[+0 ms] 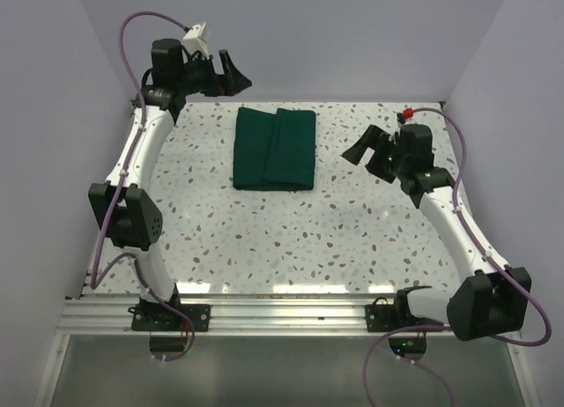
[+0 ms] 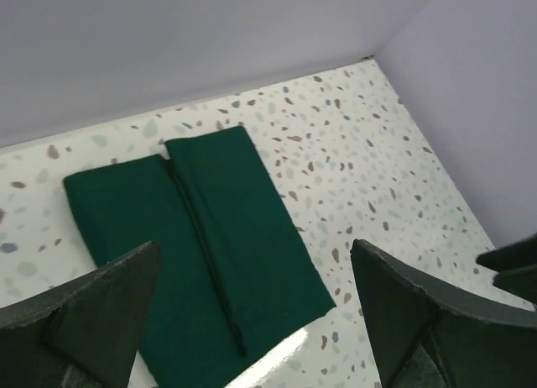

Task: Open and lay out the surgical kit
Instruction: Open the surgical kit at the center of the board.

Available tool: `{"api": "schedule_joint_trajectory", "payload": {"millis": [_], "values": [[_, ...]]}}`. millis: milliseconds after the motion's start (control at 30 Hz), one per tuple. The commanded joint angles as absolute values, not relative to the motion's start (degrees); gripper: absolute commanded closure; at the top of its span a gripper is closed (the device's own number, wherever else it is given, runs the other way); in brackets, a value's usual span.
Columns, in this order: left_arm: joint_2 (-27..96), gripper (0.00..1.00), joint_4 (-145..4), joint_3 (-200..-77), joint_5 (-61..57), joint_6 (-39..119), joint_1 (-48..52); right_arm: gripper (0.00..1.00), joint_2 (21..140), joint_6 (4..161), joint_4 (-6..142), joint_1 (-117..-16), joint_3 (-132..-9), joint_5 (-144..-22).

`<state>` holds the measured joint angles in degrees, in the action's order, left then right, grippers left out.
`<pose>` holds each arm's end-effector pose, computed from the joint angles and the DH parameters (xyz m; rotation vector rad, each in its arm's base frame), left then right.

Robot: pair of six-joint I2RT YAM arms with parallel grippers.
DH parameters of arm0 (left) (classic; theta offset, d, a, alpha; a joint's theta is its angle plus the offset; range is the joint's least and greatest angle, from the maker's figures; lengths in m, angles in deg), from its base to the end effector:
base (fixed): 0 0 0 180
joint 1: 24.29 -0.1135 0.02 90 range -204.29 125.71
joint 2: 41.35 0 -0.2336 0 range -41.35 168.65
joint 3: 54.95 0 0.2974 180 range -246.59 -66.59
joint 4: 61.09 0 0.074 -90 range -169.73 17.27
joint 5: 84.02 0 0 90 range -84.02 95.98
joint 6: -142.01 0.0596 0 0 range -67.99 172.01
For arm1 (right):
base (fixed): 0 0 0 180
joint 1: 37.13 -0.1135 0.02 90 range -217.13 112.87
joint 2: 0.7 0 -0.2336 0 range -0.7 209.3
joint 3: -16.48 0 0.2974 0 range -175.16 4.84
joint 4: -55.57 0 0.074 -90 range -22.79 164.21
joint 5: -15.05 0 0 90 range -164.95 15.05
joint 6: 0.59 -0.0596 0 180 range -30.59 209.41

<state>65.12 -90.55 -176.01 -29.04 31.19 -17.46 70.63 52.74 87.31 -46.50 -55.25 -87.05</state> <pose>0.4852 -0.0926 0.3809 0.2170 1.8624 -0.8931 0.3488 0.0702 0.2681 0.3884 2.1497 0.6918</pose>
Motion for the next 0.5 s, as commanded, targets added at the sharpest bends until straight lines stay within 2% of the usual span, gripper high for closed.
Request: {"api": "schedule_joint_trajectory", "payload": {"millis": [0,33,100,133,167,200,233,267,333,367,467], "values": [[63.84,0.0,-109.25,-192.32,-19.37,39.51,-16.4,0.02,71.89,53.37,89.09,-47.33,-60.09,-86.81],[62.98,0.0,-112.07,-196.1,-16.11,42.31,-14.9,0.02,72.94,53.28,88.14,-47.5,-60.8,-88.12],[58.87,0.0,-110.55,-190.64,-6.0,43.93,-12.87,0.02,77.06,52.32,88.04,-49.86,-64.57,-89.37],[52.75,0.0,-106.61,-176.33,-4.49,41.84,-12.0,0.01,78.82,52.49,89.61,-51.36,-66.76,-88.24],[49.21,0.0,-93.34,-166.09,-3.61,38.86,-11.99,0.02,83.01,53.45,91.19,-53.02,-72.18,-85.09],[46.22,0.0,-87.64,-146.76,0.58,32.3,-12.68,0.01,85.32,54.07,93.12,-56.35,-75.63,-83.93],[44.27,0.0,-84.1,-138.65,-0.08,23.45,-15.3,0.02,87.43,54.86,96.97,-58.03,-79.32,-83.31],[44.86,0.0,-69.54,-131.78,-23.92,19.79,-18.89,0.02,92.15,56.52,99.27,-59.62,-87.19,-82.35],[45.23,0.0,-65.0,-123.58,-31.18,15.01,-23.04,0.01,97.18,58.55,108.19,-63.83,-96.18,-77.35],[43.3,0.0,-68.13,-123.89,-22.93,18.66,-22.54,0.02,99.38,60.21,110.95,-65.16,-104.23,-75.06],[37.22,0.0,-75.15,-126.69,-7.87,27.83,-20.16,0.02,107.65,60.41,116.25,-67.89,-112.99,-69.34]]}}
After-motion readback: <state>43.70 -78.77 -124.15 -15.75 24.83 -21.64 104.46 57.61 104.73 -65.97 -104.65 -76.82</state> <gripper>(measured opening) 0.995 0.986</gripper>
